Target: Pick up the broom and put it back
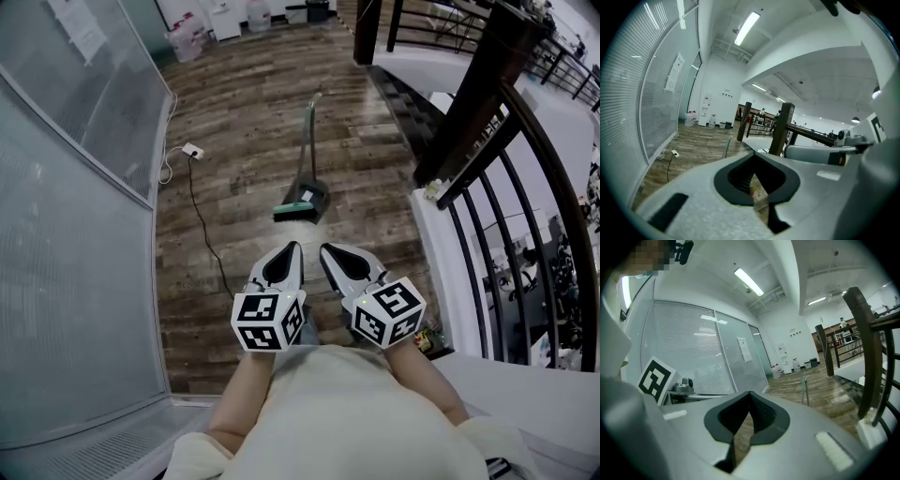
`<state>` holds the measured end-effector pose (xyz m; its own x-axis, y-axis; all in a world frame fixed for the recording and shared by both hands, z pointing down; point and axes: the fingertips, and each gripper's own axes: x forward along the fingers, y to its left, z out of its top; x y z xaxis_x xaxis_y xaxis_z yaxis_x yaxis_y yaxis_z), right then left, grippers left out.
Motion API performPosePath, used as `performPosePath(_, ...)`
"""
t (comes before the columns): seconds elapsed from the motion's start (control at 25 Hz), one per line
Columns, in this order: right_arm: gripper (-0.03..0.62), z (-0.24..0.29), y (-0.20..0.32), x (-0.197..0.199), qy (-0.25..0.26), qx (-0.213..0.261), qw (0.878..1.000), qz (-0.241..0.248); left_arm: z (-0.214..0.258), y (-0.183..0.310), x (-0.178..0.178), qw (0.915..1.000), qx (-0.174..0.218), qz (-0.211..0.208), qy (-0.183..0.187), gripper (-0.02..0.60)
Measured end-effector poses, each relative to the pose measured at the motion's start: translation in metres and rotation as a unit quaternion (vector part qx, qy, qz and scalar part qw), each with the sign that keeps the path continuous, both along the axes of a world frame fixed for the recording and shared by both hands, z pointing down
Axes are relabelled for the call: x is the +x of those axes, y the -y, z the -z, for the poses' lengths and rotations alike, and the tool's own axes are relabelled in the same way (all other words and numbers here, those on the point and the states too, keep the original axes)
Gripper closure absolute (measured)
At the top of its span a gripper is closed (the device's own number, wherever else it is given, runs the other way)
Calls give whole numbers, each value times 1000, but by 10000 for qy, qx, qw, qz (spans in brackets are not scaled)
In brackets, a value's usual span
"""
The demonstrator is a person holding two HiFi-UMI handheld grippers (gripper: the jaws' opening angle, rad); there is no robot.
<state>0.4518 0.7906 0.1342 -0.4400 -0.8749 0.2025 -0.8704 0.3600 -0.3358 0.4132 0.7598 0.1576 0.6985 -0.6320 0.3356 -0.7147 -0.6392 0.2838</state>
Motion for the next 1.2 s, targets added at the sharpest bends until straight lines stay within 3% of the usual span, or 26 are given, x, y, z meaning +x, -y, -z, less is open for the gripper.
performPosePath(0.68, 589, 6, 132, -18, -55, -42, 9999, -120, 0, 128, -14, 9997, -111, -219, -32, 580)
performPosePath(1.2, 589, -6, 213, -28, -94, -43, 9987, -497, -13, 210, -35, 9990, -101, -441, -16, 580)
